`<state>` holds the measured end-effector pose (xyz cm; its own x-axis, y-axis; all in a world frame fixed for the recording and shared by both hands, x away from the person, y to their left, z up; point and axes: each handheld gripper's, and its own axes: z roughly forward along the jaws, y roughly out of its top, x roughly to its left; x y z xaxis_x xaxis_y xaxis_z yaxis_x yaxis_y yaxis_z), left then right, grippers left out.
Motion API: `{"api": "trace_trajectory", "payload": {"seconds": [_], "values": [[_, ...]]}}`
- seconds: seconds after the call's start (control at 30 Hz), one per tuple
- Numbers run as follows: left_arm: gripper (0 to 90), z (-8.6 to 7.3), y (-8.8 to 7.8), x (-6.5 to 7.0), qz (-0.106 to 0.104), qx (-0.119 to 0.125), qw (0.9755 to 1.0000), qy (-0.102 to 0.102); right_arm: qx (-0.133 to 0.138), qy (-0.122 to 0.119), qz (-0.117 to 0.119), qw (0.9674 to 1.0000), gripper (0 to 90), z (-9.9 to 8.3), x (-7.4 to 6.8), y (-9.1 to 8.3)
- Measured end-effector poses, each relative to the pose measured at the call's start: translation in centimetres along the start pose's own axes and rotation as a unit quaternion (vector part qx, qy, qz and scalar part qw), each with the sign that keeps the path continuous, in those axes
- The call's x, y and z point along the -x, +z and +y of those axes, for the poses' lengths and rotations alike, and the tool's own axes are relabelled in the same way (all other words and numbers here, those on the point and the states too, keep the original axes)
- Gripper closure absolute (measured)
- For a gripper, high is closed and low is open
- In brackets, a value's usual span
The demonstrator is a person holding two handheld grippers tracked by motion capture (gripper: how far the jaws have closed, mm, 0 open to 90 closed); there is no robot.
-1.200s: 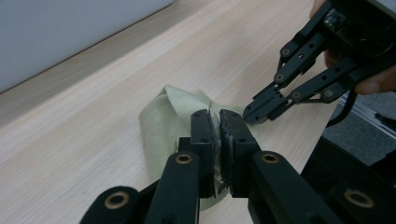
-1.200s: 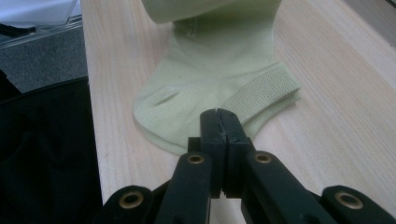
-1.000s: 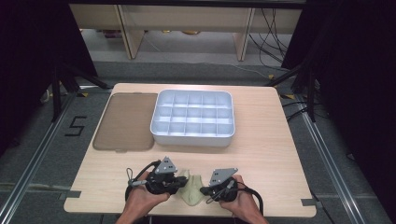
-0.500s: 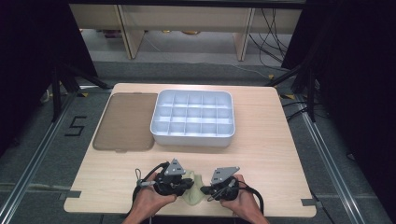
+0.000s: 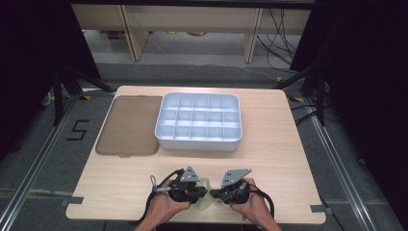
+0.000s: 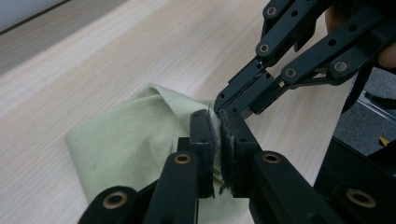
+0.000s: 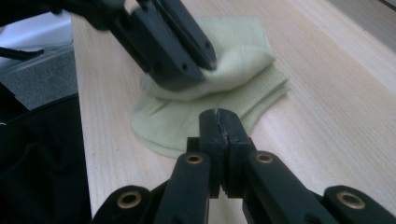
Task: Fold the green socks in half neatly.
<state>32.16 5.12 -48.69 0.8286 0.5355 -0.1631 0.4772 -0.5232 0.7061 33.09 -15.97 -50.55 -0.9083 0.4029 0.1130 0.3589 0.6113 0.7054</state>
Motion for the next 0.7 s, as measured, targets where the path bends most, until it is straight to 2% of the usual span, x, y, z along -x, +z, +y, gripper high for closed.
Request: {"api": "trace_trajectory", "payload": {"seconds": [0.03,0.1,0.13,0.2,0.23,0.27,0.3,0.33,0.37,0.4,0.47,0.5,0.57,0.63,0.7], "values": [[83.1,-0.1,0.4,0.2,0.001,0.005,0.9998,-0.020,0.002,0.005,0.003,1.0000,89.1,0.0,0.0,-0.1],[81.0,0.0,0.5,0.1,0.000,-0.001,0.9999,-0.010,0.023,0.013,0.004,0.9996,89.0,0.1,0.5,-0.9],[78.1,-0.1,0.7,0.0,-0.004,0.005,0.9998,-0.021,0.029,0.010,-0.001,0.9995,89.0,0.2,0.8,-1.3],[72.7,-0.1,0.6,-0.1,-0.003,0.008,0.9999,-0.013,0.039,0.016,-0.010,0.9991,89.0,0.1,1.2,-2.0],[72.7,0.0,0.5,0.0,-0.002,0.019,0.9995,-0.025,0.039,0.016,-0.010,0.9991,89.0,0.1,1.2,-2.0],[60.8,0.1,0.2,-0.2,-0.010,0.029,0.9991,-0.029,0.047,0.029,-0.017,0.9984,89.0,0.0,1.5,-2.6],[57.6,0.1,0.2,-0.2,-0.010,0.029,0.9991,-0.029,0.047,0.033,-0.013,0.9982,89.0,-0.1,1.7,-2.8],[52.8,0.2,-0.6,-0.4,-0.006,0.038,0.9987,-0.033,0.049,0.045,-0.018,0.9976,88.8,-0.2,1.7,-3.1],[49.5,0.2,-0.6,-0.4,-0.006,0.038,0.9987,-0.033,0.049,0.045,-0.018,0.9976,88.8,-0.2,1.7,-3.1],[47.7,0.3,-1.5,-0.7,-0.010,0.046,0.9980,-0.043,0.054,0.038,-0.026,0.9975,88.3,-0.4,2.2,-3.3],[46.5,0.4,-2.1,-0.9,-0.011,0.053,0.9978,-0.038,0.055,0.050,-0.029,0.9968,88.1,-0.5,2.3,-3.6],[46.5,0.3,-2.6,-0.9,-0.007,0.059,0.9973,-0.043,0.055,0.050,-0.029,0.9968,88.1,-0.5,2.3,-3.6],[47.2,0.0,-4.0,-1.6,0.006,0.059,0.9974,-0.041,0.065,0.044,-0.039,0.9962,88.0,-0.5,2.4,-4.0],[51.1,-0.5,-4.4,-2.1,0.010,0.059,0.9973,-0.043,0.060,0.048,-0.037,0.9963,87.8,-0.5,2.4,-4.2],[56.7,-1.2,-4.8,-2.3,0.021,0.050,0.9979,-0.036,0.062,0.048,-0.032,0.9964,87.6,-0.5,2.4,-4.1]]}}
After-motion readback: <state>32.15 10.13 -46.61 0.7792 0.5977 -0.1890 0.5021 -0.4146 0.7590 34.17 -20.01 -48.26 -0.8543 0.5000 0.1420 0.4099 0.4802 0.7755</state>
